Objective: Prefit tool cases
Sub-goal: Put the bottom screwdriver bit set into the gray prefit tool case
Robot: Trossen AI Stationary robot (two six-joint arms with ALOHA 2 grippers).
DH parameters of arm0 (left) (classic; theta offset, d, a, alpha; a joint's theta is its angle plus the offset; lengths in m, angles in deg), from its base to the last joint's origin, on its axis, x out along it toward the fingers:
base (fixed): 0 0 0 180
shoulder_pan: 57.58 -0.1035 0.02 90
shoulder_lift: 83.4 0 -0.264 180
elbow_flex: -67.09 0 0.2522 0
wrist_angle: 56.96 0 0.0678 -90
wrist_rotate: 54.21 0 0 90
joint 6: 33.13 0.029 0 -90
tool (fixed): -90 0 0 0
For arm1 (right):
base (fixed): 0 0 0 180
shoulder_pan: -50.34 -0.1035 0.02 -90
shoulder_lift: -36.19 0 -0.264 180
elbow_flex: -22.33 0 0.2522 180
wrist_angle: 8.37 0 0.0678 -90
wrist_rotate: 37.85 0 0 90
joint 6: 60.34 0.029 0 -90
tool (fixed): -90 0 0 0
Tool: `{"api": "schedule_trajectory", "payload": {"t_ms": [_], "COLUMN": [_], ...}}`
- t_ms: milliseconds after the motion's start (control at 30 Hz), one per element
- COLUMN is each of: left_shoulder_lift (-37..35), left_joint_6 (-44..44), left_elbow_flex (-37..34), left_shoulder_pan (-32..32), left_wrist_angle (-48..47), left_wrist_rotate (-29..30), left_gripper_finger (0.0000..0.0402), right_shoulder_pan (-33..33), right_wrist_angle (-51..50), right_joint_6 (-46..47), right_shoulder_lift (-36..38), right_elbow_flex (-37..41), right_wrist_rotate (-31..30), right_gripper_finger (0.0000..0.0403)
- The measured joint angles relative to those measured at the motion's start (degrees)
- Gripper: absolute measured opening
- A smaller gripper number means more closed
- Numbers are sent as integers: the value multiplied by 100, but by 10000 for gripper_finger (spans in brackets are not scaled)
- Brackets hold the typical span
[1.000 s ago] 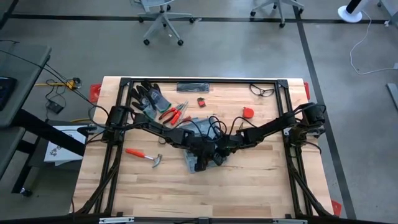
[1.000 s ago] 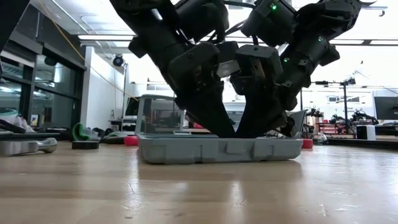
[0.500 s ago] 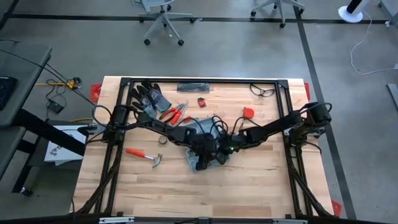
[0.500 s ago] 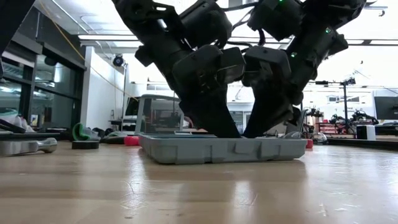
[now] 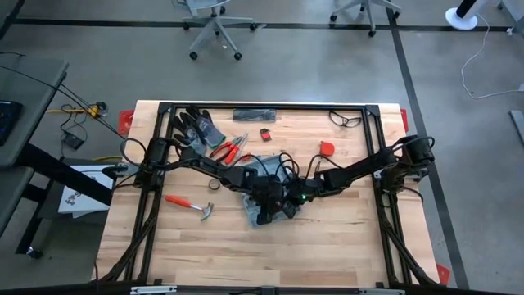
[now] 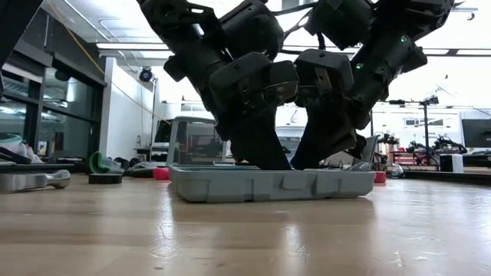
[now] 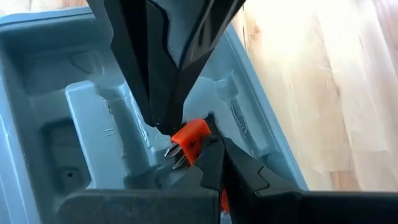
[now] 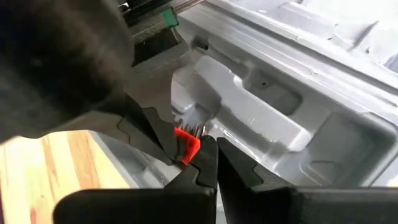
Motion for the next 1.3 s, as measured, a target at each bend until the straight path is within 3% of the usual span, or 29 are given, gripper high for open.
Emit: {"api": "schedule_trajectory", "payload": {"t_ms": [300, 400, 1067, 1300], "left_shoulder_lift": [-46, -217, -1253, -1706], "left_joint_6": [134, 174, 9, -107], "left_elbow_flex": [-22, -37, -55, -46], "left_shoulder_pan": [11, 3, -13, 119], "left_wrist_angle": [2, 41, -571, -950], "left_wrist_rotate": [31, 83, 518, 1246], "left_gripper_finger": [0, 0, 0, 0], "right_shoulder_pan": [-96, -111, -103, -92], "right_wrist_angle": [139, -39, 88, 389], "right_joint_6": [27, 65, 107, 114], "right_shoulder_lift": [46, 134, 355, 118], "right_elbow_flex": [2, -20, -44, -39], "right_wrist_rotate": [120, -119, -240, -252], "right_gripper_finger": [0, 0, 0, 0]}}
